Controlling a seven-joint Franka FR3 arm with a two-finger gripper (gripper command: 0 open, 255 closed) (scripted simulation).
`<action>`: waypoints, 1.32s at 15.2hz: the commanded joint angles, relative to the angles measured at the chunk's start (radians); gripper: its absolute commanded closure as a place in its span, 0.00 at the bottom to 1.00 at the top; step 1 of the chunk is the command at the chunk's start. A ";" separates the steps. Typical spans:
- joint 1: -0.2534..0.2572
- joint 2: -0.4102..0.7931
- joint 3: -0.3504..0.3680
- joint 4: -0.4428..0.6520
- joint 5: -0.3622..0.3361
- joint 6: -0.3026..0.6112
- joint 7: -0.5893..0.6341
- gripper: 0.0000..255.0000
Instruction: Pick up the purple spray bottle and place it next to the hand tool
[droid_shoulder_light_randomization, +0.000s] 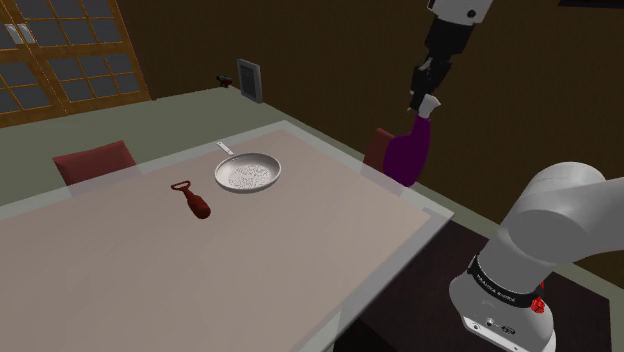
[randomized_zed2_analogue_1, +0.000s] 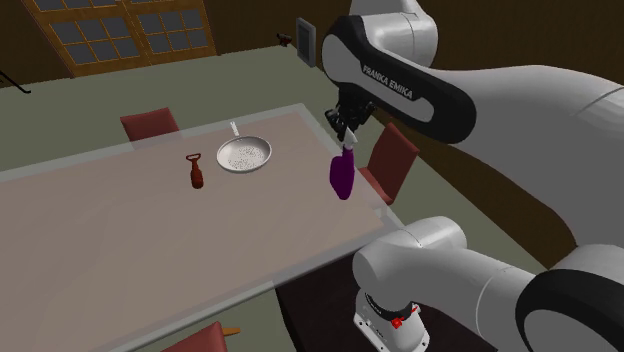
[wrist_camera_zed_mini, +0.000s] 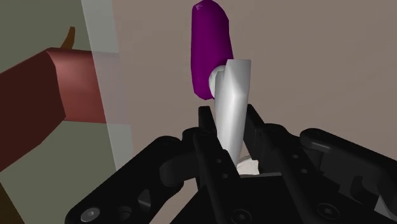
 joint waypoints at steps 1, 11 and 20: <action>0.001 0.011 0.001 0.036 0.001 -0.025 0.001 1.00; 0.003 0.062 0.003 0.203 0.003 -0.141 0.002 1.00; 0.004 0.122 0.003 0.367 0.005 -0.245 0.003 1.00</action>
